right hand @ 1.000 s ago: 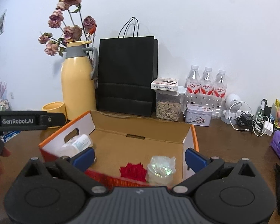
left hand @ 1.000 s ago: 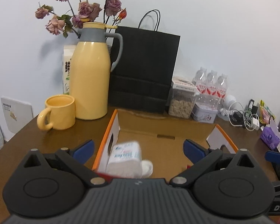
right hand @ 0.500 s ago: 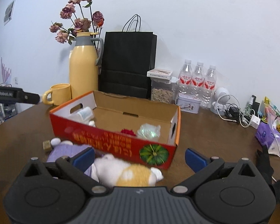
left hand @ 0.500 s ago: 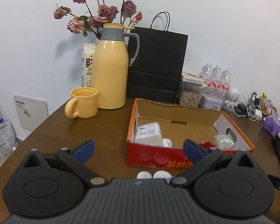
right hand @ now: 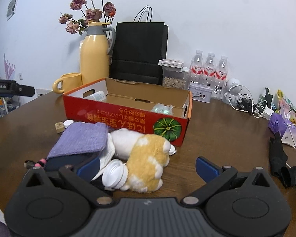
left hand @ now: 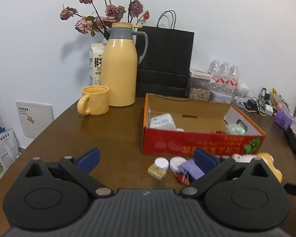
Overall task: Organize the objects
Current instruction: 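Withdraw both tools from the box back toward the remaining clutter, then grasp the braided cable with the left tool while the right tool grasps the white cap, then carry the cable and cap into the cardboard box and open both tools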
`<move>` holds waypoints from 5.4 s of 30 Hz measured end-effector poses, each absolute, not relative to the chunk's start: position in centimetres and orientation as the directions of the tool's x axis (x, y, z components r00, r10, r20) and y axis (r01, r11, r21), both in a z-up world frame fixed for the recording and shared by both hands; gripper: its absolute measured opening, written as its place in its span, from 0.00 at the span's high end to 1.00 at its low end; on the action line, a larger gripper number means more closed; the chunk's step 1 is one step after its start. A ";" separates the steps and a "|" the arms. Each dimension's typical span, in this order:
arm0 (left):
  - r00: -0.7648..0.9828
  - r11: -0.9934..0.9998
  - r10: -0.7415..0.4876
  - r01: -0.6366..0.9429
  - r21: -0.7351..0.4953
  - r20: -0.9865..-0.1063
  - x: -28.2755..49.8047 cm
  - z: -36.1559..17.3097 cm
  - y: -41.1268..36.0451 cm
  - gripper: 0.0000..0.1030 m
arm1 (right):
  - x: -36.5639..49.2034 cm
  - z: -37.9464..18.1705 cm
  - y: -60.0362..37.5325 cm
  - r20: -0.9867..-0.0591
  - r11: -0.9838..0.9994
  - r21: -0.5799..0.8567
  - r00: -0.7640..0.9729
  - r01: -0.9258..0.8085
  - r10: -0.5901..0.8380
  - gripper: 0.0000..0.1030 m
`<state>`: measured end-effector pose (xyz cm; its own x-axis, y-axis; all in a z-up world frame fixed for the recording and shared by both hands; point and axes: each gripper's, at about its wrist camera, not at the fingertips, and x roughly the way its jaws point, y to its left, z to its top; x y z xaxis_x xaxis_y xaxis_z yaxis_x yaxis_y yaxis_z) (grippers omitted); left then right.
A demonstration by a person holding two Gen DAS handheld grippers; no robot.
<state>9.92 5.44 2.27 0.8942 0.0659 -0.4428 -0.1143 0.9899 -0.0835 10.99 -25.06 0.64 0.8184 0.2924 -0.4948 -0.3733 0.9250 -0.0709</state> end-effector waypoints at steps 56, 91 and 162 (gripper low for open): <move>0.738 0.977 -0.184 0.208 -0.040 -0.649 8.2 -5.0 -4.2 0.00 | 11.1 -1.0 -24.1 -0.446 0.884 0.051 0.782 -0.464 0.436 0.96; 0.791 0.993 -0.042 0.098 0.058 -0.610 7.2 -6.2 -6.0 0.10 | 10.7 -2.8 -24.8 -0.462 0.870 0.106 0.752 -0.481 0.471 0.96; 0.914 0.996 0.036 -0.067 -0.063 -0.403 31.3 2.2 -3.4 0.10 | 32.6 1.9 -19.4 -0.426 0.936 0.110 0.835 -0.334 0.348 0.96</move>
